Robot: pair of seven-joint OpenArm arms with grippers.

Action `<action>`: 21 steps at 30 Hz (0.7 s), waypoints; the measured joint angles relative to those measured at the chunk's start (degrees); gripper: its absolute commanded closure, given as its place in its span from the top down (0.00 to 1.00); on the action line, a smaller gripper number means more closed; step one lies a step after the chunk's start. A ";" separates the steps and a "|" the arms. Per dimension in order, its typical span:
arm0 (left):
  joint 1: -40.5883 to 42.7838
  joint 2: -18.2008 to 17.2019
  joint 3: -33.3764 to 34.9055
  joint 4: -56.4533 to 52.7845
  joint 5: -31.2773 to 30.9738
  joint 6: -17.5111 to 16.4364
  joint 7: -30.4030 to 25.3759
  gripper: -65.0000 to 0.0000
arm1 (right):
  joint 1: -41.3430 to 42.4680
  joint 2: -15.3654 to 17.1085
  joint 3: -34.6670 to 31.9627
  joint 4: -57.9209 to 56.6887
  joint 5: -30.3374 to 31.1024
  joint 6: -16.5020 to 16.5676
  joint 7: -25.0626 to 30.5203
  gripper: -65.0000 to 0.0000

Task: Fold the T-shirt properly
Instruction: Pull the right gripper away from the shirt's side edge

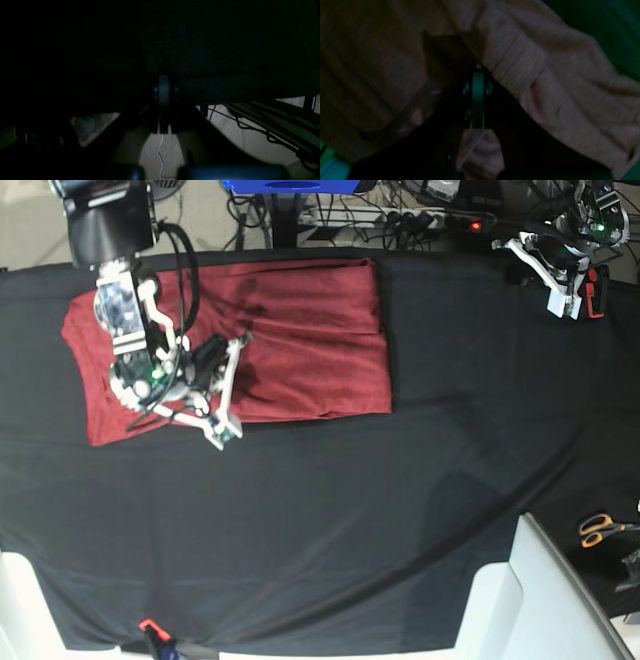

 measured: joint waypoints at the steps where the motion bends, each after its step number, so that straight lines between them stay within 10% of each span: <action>1: 0.00 0.02 0.00 0.00 0.00 0.00 -0.02 0.00 | 0.42 0.07 0.00 -0.72 -0.02 -0.02 1.11 0.00; 21: 0.00 0.33 -0.07 0.00 0.02 0.00 -0.22 0.00 | 2.64 3.37 0.02 -1.51 -0.13 -0.07 1.95 0.00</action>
